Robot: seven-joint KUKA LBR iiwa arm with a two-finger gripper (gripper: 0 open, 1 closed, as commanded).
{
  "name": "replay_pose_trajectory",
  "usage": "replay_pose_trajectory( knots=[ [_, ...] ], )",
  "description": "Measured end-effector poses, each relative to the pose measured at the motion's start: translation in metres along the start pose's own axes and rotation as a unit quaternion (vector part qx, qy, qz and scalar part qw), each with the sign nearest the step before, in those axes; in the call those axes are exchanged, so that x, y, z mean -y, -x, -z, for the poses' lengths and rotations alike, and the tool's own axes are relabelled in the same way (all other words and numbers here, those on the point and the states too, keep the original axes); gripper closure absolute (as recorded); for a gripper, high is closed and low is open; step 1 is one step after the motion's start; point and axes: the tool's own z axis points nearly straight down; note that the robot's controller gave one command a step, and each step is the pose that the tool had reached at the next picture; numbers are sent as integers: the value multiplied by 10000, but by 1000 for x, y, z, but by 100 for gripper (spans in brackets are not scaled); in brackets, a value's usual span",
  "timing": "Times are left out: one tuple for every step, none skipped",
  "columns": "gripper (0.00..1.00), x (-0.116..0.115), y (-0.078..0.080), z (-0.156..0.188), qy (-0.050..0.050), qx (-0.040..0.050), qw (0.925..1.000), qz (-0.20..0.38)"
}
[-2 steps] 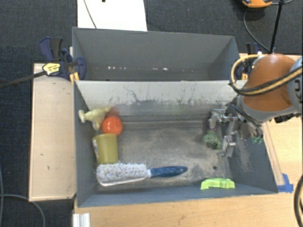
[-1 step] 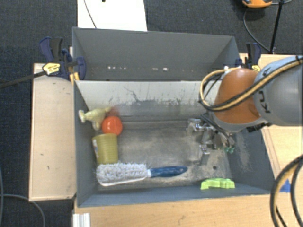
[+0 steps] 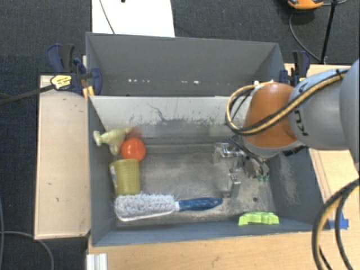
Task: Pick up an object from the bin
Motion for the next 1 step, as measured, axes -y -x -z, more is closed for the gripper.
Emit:
replay_pose_trajectory(
  knots=[
    [0,-38,-23,7,-46,13,9979,646]
  ],
)
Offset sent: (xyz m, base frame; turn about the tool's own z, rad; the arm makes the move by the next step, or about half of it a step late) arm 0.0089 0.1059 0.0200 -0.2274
